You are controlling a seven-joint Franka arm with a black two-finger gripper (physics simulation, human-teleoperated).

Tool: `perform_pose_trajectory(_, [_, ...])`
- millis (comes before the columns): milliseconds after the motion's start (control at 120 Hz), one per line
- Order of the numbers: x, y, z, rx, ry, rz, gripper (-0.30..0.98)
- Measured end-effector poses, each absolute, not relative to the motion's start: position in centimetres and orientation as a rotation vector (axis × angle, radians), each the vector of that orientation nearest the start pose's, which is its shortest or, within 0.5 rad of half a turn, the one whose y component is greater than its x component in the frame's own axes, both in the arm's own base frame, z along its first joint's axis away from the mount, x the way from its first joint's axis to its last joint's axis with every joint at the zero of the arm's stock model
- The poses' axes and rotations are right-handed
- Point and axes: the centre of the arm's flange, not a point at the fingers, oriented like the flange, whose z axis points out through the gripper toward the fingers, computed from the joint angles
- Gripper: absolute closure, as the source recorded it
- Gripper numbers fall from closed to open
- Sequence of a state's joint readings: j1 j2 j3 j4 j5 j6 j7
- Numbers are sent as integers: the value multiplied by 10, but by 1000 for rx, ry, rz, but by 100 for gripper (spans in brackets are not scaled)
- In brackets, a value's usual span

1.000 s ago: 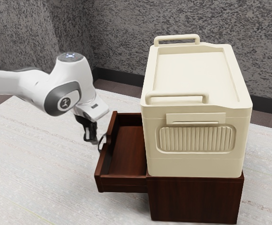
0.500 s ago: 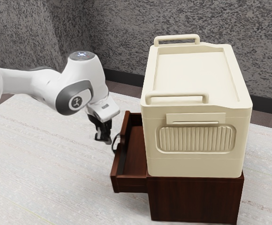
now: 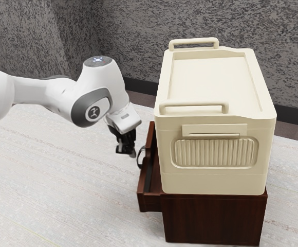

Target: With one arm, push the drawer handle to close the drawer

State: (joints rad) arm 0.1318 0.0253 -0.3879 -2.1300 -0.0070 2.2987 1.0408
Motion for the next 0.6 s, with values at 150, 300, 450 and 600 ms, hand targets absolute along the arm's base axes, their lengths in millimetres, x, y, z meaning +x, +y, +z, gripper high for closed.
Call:
perform_pose_trajectory(150, [544, -145, 405, -2468, 1875, -242, 79])
perform_pose_trajectory(300, [546, -164, 409, -2440, 1913, -293, 78])
perform_pose_trajectory(450, [540, -185, 412, -2406, 1954, -334, 79])
perform_pose_trajectory(600, [523, -175, 418, -2408, 1921, -322, 79])
